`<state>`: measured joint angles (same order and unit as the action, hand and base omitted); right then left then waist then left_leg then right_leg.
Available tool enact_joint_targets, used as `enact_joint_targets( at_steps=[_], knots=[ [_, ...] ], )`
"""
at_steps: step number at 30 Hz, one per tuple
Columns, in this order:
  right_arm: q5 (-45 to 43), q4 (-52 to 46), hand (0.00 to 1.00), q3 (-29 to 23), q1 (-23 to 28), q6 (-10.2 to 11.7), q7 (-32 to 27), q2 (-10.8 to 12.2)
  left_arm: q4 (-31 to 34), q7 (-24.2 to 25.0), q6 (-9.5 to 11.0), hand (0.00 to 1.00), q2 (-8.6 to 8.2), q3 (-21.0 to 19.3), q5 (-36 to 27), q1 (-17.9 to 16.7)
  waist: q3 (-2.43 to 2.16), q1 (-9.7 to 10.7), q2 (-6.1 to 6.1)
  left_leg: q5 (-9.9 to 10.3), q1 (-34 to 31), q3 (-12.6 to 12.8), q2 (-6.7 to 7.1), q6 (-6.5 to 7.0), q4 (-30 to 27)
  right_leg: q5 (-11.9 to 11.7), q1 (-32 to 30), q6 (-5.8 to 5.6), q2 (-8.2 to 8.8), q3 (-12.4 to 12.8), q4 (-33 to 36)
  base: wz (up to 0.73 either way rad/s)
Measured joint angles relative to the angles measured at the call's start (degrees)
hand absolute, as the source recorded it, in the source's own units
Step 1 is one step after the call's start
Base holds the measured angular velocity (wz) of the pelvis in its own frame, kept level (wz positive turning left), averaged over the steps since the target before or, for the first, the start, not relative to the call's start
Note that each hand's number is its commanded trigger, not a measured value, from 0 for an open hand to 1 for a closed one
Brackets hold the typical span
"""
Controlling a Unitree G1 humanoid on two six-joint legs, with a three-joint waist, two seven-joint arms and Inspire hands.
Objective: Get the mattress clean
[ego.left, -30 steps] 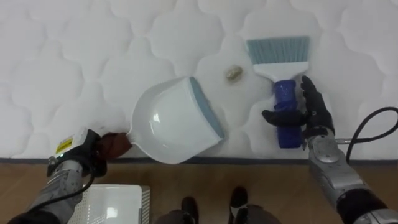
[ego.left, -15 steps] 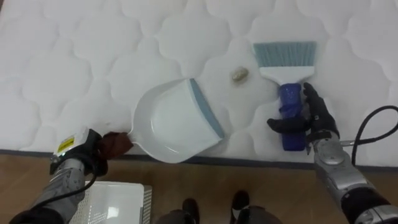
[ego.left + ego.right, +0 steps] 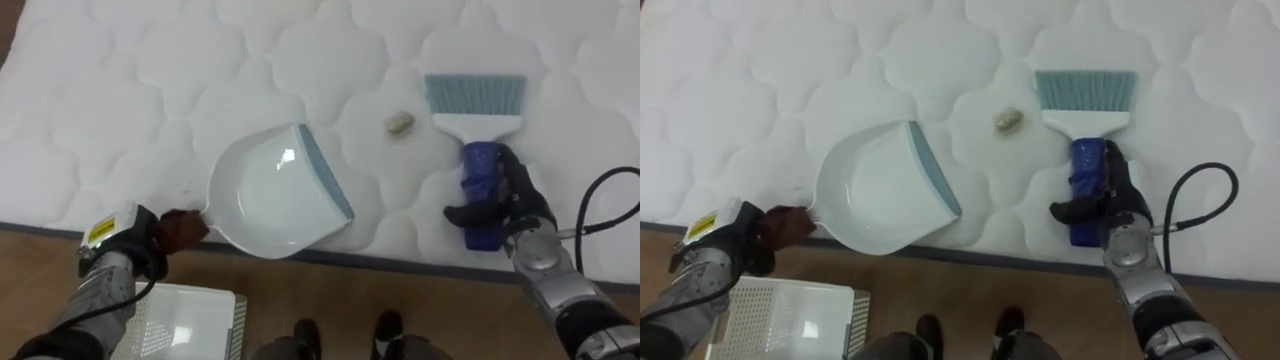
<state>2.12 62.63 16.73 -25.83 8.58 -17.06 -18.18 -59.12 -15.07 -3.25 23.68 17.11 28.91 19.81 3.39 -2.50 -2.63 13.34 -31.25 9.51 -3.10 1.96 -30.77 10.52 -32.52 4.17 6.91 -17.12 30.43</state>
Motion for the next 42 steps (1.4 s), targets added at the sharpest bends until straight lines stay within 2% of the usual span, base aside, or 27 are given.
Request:
enact_joint_targets(
  at_steps=[1, 2, 3, 4, 6, 14, 20, 25, 29, 42],
  knots=[
    [-0.81, 0.18, 0.56, 0.0, 0.02, -0.13, -0.27, -0.01, 0.0, -0.08, -0.42, 1.0, -0.04, 0.02, -0.01, 0.0, -0.02, 0.05, -0.12, 0.0, 0.02, -0.14, 0.0, 0.0, -0.05, 0.0, 0.07, 0.0, 0.01, -0.15, 0.0, 0.06],
    [-1.73, 0.41, 0.7, 0.0, -0.15, -0.39, -0.41, -0.09, -0.09, -0.12, -0.72, 1.0, -0.13, 0.04, -0.08, -0.01, 0.0, 0.04, -0.25, 0.0, 0.03, -0.19, 0.01, 0.0, -0.06, 0.0, 0.07, 0.01, 0.05, -0.19, 0.09, 0.05],
    [-2.24, 0.7, 0.7, 0.0, -0.24, -0.4, -0.48, -0.16, -0.17, -0.13, -0.81, 1.0, -0.2, 0.08, -0.08, -0.01, 0.0, 0.03, -0.32, 0.0, 0.04, -0.19, 0.03, 0.0, -0.04, 0.0, 0.07, 0.01, 0.08, -0.21, 0.12, 0.0],
    [-2.76, 1.46, 1.0, 0.0, -0.62, -0.39, -0.89, -0.23, -0.38, -0.14, -0.88, 1.0, -0.32, 0.16, -0.1, -0.01, -0.04, 0.02, -0.43, -0.01, 0.13, -0.19, 0.07, 0.01, -0.01, 0.0, 0.11, 0.01, 0.15, -0.22, 0.22, 0.0],
    [-2.97, 2.46, 1.0, -0.02, -1.24, -0.56, -1.98, -0.5, -0.54, -0.19, -1.06, 1.0, -0.37, 0.7, -0.12, -0.01, -0.01, 0.02, -0.5, -0.01, 0.37, -0.2, 0.11, 0.01, 0.11, 0.01, 0.31, 0.02, 0.19, -0.23, 0.25, 0.0],
    [-4.18, 5.4, 1.0, -0.08, -2.3, -2.61, -3.59, -4.39, -0.49, -0.23, -1.35, 1.0, -0.97, 1.78, -0.15, 0.09, 0.01, -0.89, -0.56, -0.14, 0.85, -0.31, 0.7, 0.22, 1.01, 0.31, 0.44, -0.21, 0.69, -0.22, 0.49, 0.0],
    [-4.49, 6.62, 1.0, -0.1, -2.09, -4.88, -4.0, -4.47, -0.56, -0.22, -1.46, 1.0, -1.03, 2.27, -0.18, 0.28, 0.03, -0.81, -0.51, -0.2, 0.58, -0.26, 0.91, 0.33, -0.02, 0.72, 0.38, -0.64, 0.98, -0.01, 1.17, 0.01],
    [-4.4, 7.45, 1.0, 0.03, -1.93, -5.04, -4.0, -4.43, -0.56, -0.22, -1.52, 1.0, -1.04, 2.77, -0.18, 0.72, 0.06, -0.82, -0.46, -0.2, 0.49, -0.24, 0.93, 0.34, -0.07, 0.76, 0.33, -0.64, 1.01, 0.02, 1.16, 0.0],
    [-4.4, 7.75, 1.0, 0.03, -1.86, -6.11, -3.97, -4.4, -0.56, -0.22, -1.59, 1.0, -1.05, 3.37, -0.76, 0.73, 0.13, -0.82, -0.36, -0.2, 0.51, -0.24, 0.9, 0.34, -0.22, 0.94, 0.28, -0.5, 1.04, 0.06, 1.2, 0.0],
    [-4.38, 8.3, 1.0, 0.07, -2.09, -6.17, -4.0, -4.34, -0.55, -0.22, -1.57, 1.0, -1.08, 3.44, -1.92, 0.78, 0.24, -0.89, -0.06, -0.2, -0.17, 0.04, 0.84, 0.34, -0.54, 0.98, -0.58, -0.45, 1.06, 0.45, 1.8, 0.0]
  ],
)
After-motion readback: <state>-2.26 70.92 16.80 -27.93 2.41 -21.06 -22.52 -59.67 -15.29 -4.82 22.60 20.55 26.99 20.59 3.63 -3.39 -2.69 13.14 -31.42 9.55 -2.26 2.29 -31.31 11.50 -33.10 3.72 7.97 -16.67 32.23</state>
